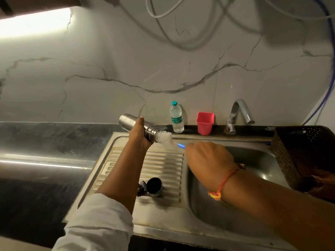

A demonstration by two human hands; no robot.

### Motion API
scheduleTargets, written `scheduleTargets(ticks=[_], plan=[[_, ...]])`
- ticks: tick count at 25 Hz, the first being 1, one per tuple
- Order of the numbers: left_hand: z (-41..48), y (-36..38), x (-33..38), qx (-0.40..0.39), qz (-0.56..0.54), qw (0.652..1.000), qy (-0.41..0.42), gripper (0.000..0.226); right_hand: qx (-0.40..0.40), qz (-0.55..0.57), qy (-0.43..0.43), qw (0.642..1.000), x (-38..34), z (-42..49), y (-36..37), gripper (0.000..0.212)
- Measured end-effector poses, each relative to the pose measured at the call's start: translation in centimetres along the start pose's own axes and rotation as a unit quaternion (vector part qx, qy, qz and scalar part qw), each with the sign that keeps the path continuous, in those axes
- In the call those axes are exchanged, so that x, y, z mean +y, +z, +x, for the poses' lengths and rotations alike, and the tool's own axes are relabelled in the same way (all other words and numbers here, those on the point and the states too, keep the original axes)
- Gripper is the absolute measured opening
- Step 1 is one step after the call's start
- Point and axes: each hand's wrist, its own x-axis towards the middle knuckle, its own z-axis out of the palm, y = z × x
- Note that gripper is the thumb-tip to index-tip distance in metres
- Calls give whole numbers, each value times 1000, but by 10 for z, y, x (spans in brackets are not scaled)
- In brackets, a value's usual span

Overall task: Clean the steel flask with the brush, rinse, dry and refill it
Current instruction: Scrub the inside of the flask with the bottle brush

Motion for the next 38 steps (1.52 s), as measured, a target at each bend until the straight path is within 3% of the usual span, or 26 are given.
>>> scheduleTargets(ticks=[3, 7, 10, 12, 14, 16, 17, 18, 20, 22, 27, 31, 36, 38], plan=[[0, 8, -1, 26, 37, 999, 7, 79, 19, -10, 15, 1000, -1, 8, -2, 25], [-30, 25, -11, -31, 104, 992, -59, 48, 41, 37, -5, 998, -16, 16, 0, 27], [-31, 16, -7, -84, 43, 994, -54, 57, 81, 54, -22, 995, 10, 20, 2, 23], [-34, 8, -13, -115, -33, 992, -39, 66, 73, 131, 2, 989, 21, 26, 2, 25], [-39, 8, -27, -149, -98, 984, -27, 67, 38, 269, 15, 962, 16, 33, 3, 27], [-43, 13, -39, -186, -134, 973, -13, 69, 14, 435, 41, 899, 5, 33, 4, 27], [-43, 16, -38, -186, -132, 974, -7, 69, 9, 465, 53, 884, 2, 30, 7, 27], [-40, 18, -34, -182, -122, 976, -3, 68, 8, 443, 52, 895, 1, 27, 9, 28], [-29, 18, -20, -141, -85, 986, 6, 69, 16, 301, 42, 952, 5, 20, 14, 25], [-22, 16, -14, -98, -73, 992, 21, 72, 38, 201, 34, 978, 9, 16, 16, 18], [-34, 22, -32, -98, 14, 994, 39, 58, 26, 169, 34, 985, 7, 26, 9, 19], [-12, 6, -9, -72, -68, 994, 48, 75, 8, 136, 14, 991, 15, 7, 8, 15], [-34, 22, -25, -114, -13, 993, 42, 57, 58, 148, 10, 987, 7, 13, -1, 20], [-27, 14, -6, -103, -43, 993, 44, 58, 66, 130, -3, 989, 6, 7, 4, 20]])
